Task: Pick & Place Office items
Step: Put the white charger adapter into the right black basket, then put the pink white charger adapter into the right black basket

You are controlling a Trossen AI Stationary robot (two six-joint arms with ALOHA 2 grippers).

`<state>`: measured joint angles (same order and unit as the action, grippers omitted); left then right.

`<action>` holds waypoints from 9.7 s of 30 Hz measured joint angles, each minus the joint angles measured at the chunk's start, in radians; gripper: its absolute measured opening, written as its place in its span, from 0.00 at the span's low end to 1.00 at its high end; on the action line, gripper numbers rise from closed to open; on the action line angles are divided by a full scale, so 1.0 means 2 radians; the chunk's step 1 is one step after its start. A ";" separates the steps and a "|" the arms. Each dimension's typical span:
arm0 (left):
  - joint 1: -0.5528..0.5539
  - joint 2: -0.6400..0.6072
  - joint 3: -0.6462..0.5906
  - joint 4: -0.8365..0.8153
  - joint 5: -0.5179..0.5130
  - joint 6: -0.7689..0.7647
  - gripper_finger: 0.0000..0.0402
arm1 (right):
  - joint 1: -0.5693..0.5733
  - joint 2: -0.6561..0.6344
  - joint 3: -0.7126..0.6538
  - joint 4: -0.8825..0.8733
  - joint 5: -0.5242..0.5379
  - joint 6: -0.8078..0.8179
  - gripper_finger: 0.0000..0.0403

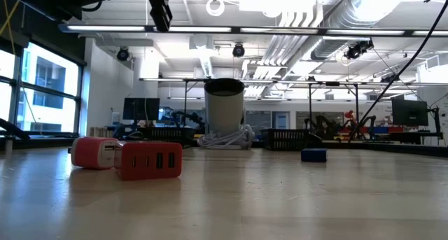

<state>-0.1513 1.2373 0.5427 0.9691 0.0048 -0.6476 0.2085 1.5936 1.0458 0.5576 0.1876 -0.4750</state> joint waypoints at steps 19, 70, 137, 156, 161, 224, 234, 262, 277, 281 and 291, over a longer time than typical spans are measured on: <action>0.001 0.000 0.000 0.001 -0.005 0.085 0.54 | 0.003 -0.007 0.000 -0.016 0.041 -0.001 0.29; -0.123 -0.089 0.000 -0.218 -0.250 0.370 0.54 | 0.017 -0.420 -0.305 -0.041 0.086 0.119 0.29; -0.137 -0.089 0.000 -0.241 -0.249 0.400 0.54 | -0.390 0.050 -0.384 0.379 -0.043 0.268 0.29; -0.138 -0.089 0.000 -0.242 -0.249 0.393 0.54 | -0.395 0.139 -0.336 0.383 -0.047 0.279 0.29; -0.138 -0.089 0.000 -0.242 -0.249 0.393 0.54 | -0.405 0.139 -0.336 0.381 -0.068 0.294 0.29; -0.171 -0.326 -0.105 -0.397 -0.303 0.233 0.54 | -0.029 -0.554 -0.344 -0.327 0.042 0.268 0.60; -0.202 -0.356 -0.119 -0.400 -0.300 0.207 0.54 | 0.060 -0.409 -0.345 -0.246 0.127 0.269 0.60; -0.207 -0.250 -0.119 -0.382 -0.245 0.134 0.54 | 0.072 -0.256 -0.310 -0.130 0.127 0.235 0.60; -0.207 -0.163 -0.076 -0.380 -0.233 0.195 0.54 | 0.071 -0.256 -0.310 -0.086 0.126 0.281 0.60; -0.207 -0.159 -0.040 -0.387 -0.195 0.255 0.54 | 0.071 -0.256 -0.310 -0.075 0.125 0.293 0.60; -0.141 -0.157 -0.018 -0.501 -0.160 0.279 0.54 | 0.071 -0.256 -0.310 -0.053 0.129 0.308 0.60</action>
<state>-0.4324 0.9241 0.5072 -0.0337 -0.3154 -0.0903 0.3504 1.0813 0.4259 0.4517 0.4464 0.1418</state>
